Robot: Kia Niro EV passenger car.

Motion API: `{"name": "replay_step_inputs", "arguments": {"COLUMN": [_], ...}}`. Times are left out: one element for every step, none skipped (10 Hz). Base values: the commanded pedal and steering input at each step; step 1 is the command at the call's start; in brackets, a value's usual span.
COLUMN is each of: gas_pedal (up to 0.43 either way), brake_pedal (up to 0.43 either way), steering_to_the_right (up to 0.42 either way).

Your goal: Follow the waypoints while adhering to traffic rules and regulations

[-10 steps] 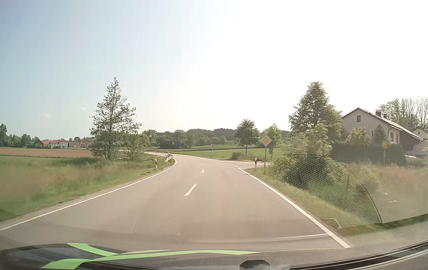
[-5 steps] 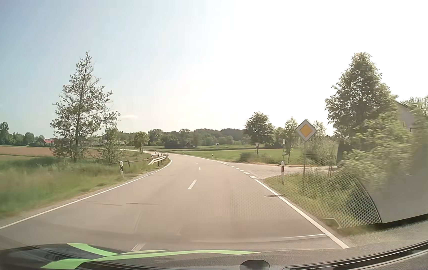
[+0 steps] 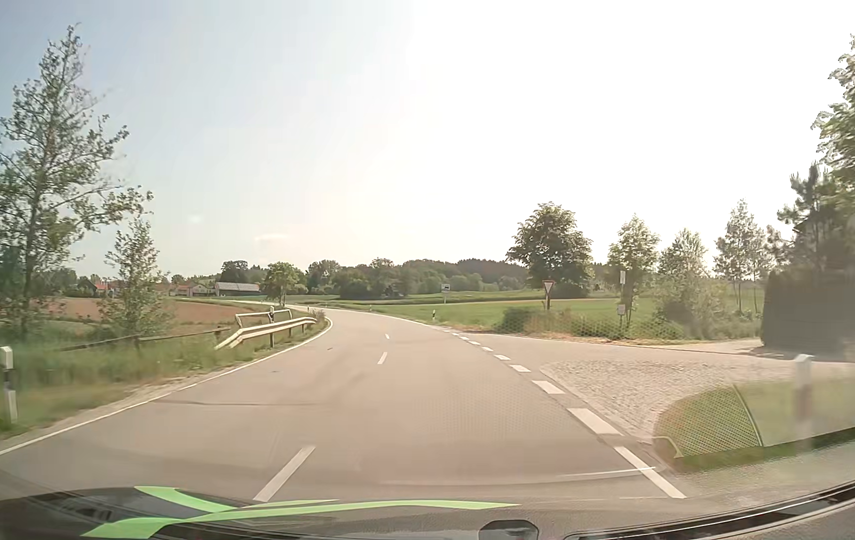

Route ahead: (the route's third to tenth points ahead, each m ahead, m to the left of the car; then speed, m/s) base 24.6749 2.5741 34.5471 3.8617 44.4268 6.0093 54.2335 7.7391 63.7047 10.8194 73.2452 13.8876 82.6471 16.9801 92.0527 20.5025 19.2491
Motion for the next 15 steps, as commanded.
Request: {"name": "replay_step_inputs", "arguments": {"gas_pedal": [0.138,0.138,0.138,0.138,0.130,0.130,0.130,0.130,0.130,0.138,0.138,0.138,0.138,0.150,0.150], "brake_pedal": [0.000,0.000,0.000,0.000,0.000,0.000,0.000,0.000,0.000,0.000,0.000,0.000,0.000,0.000,0.000], "steering_to_the_right": [-0.025,-0.026,-0.028,-0.029,-0.029,-0.029,-0.031,-0.035,-0.037,-0.037,-0.035,-0.035,-0.031,-0.029,-0.027]}}
